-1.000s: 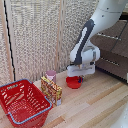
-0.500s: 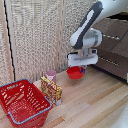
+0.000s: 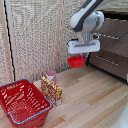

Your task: Move your gripper in the direction of the red bowl and clutch it softly. Cautiously raise the red bowl up from the surface. Hover the red bowl above the basket and gently bring it down inside. Let go of the gripper's grasp when the red bowl is within the basket.

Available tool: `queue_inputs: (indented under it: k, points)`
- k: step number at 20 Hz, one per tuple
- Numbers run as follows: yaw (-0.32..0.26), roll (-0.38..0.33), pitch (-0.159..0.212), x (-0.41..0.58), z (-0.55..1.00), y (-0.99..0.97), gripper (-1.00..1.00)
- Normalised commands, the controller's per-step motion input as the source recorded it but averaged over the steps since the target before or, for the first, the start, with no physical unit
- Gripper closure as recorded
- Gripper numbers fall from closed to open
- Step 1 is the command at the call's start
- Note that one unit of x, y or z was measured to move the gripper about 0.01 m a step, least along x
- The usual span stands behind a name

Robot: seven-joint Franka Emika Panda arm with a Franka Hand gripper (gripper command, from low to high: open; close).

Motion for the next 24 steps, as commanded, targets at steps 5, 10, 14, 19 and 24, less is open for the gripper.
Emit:
queue_inputs:
  k: [5,10,14,19,24]
  points:
    - [0.001,-0.011,0.000,0.083,0.64,0.79,1.00]
    - [0.000,-0.016,-0.057,0.093,0.34,0.88,1.00]
    - [0.000,-0.024,-0.109,0.042,0.13,0.91,1.00]
    - [0.000,-0.002,-0.103,0.042,0.12,0.93,1.00]
    - [0.000,0.000,-0.094,0.034,0.09,0.95,1.00]
